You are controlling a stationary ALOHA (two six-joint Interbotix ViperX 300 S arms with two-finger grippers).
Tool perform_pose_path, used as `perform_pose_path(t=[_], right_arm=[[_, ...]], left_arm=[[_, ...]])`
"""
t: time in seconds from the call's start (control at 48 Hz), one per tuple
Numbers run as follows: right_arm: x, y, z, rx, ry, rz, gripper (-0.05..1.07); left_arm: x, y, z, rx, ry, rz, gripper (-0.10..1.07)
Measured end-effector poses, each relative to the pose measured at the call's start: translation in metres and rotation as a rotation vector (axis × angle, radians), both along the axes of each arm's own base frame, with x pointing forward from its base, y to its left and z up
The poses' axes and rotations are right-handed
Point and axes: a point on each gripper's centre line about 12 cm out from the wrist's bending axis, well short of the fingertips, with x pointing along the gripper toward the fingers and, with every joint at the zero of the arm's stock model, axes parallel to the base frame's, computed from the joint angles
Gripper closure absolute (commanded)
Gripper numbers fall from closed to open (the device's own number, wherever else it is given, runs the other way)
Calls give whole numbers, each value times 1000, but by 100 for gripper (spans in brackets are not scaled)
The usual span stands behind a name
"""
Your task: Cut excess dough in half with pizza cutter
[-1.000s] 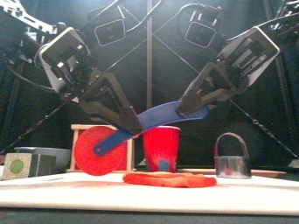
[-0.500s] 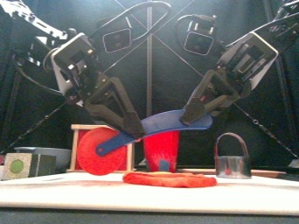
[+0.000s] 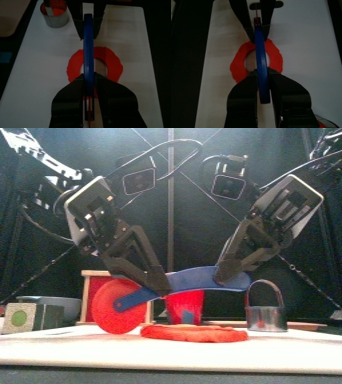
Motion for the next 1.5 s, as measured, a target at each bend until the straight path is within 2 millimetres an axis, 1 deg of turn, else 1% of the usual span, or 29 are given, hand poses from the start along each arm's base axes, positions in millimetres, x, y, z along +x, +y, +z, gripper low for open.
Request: perform_pose_path(t=[0.396, 0.771, 0.917, 1.25, 1.5], right_arm=[[-2, 1, -2, 0, 11, 4, 63], [-16, 4, -9, -8, 105, 23, 63], [-25, 2, -8, -9, 128, 26, 63], [-52, -2, 3, -5, 116, 31, 63], [-72, -3, 8, 0, 151, 39, 63]], left_arm=[[4, -2, -3, -3, 6, 3, 45], [27, -7, -14, 5, 2, 2, 45], [36, -5, -17, 13, -4, 3, 45], [60, -4, -15, 15, -38, 13, 45], [78, -4, -22, 15, -50, 21, 45]])
